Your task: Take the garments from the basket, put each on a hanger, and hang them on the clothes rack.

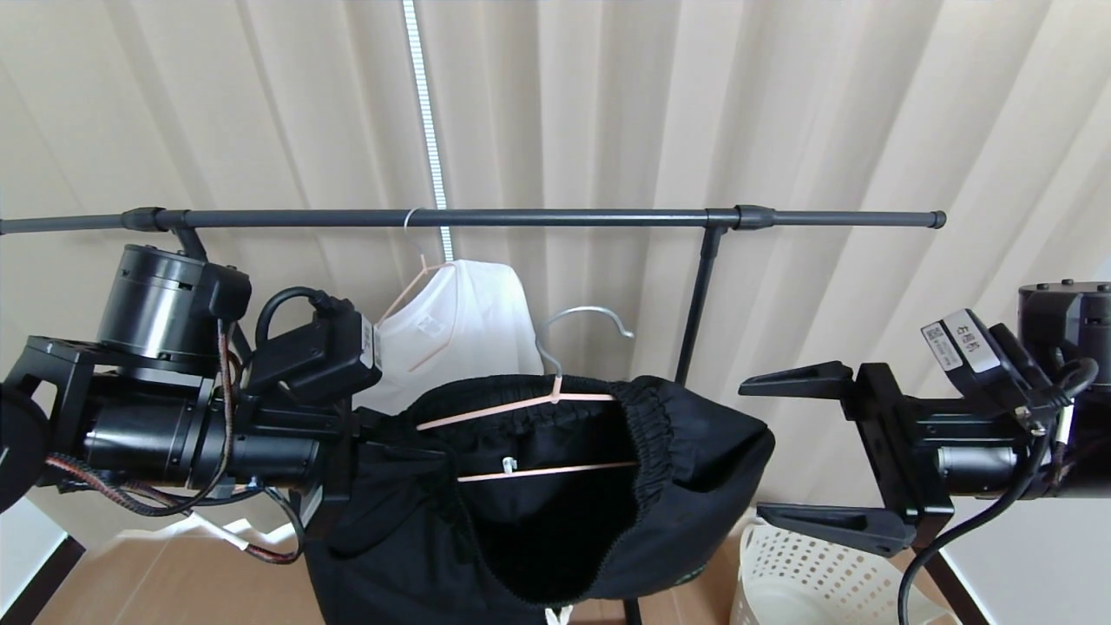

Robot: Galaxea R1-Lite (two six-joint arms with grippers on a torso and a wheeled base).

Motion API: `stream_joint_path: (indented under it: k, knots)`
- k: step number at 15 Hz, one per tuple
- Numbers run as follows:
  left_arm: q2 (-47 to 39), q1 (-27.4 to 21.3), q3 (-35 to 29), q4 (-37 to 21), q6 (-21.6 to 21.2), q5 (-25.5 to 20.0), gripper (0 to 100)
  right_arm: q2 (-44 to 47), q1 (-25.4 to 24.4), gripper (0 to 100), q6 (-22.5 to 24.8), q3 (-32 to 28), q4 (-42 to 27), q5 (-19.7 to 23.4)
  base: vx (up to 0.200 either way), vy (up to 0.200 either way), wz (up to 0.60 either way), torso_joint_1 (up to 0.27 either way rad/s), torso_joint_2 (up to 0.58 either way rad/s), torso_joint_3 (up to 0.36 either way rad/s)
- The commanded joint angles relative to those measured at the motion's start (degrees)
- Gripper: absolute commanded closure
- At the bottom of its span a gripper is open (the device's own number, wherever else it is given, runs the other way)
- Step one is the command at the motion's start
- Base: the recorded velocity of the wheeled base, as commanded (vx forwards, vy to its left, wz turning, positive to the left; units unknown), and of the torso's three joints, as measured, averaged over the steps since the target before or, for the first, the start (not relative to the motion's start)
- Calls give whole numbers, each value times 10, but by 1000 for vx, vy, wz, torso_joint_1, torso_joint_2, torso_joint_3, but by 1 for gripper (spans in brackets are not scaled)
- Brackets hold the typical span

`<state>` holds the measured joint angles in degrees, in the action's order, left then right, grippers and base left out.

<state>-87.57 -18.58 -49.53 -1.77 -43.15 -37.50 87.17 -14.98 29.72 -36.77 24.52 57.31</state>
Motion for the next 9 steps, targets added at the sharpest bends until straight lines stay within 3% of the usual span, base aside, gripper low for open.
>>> stream_joint_path:
  k: [1, 4, 9]
  knots:
    - [1, 1, 1, 4, 4, 0, 100, 12, 16, 0, 18, 1, 0, 1, 0, 0, 0, 0, 0, 0]
    - [12, 12, 8, 19, 6, -1, 100, 67, 56, 0, 119, -3, -1, 2, 0, 0, 0, 0, 0, 0]
    - [23, 13, 13, 19, 6, -17, 100, 117, 68, 0, 128, -23, 0, -6, 0, 0, 0, 0, 0, 0]
